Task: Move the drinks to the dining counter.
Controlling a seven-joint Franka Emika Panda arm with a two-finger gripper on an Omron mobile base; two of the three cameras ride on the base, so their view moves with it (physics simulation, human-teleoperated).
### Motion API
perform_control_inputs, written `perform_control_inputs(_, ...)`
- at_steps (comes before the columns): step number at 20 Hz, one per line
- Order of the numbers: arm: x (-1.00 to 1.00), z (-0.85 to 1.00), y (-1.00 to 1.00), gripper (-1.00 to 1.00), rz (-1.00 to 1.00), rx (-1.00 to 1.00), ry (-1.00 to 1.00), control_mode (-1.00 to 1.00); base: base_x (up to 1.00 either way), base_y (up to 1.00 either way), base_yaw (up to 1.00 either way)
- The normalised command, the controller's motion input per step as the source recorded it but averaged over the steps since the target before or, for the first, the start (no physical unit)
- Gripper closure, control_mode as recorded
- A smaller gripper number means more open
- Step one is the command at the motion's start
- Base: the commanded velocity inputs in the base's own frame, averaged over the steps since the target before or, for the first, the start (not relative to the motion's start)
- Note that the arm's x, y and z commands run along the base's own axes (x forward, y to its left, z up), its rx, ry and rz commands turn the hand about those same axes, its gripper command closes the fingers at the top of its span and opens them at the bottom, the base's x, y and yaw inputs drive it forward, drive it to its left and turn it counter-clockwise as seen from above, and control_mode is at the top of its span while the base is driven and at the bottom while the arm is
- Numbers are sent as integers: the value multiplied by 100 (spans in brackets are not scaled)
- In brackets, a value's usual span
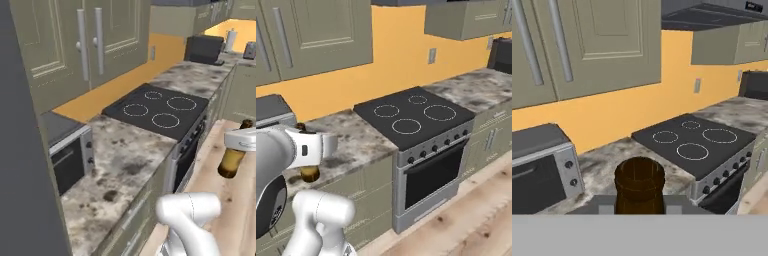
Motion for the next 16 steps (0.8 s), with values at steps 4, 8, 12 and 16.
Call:
perform_control_inputs(4,0,0,0,100,0,0,0,100,0,0,-100)
perform_control_inputs(8,0,0,0,100,0,0,0,100,0,0,-100)
perform_control_inputs(12,0,0,0,100,0,0,0,100,0,0,-100)
perform_control_inputs(16,0,0,0,100,0,0,0,100,0,0,-100)
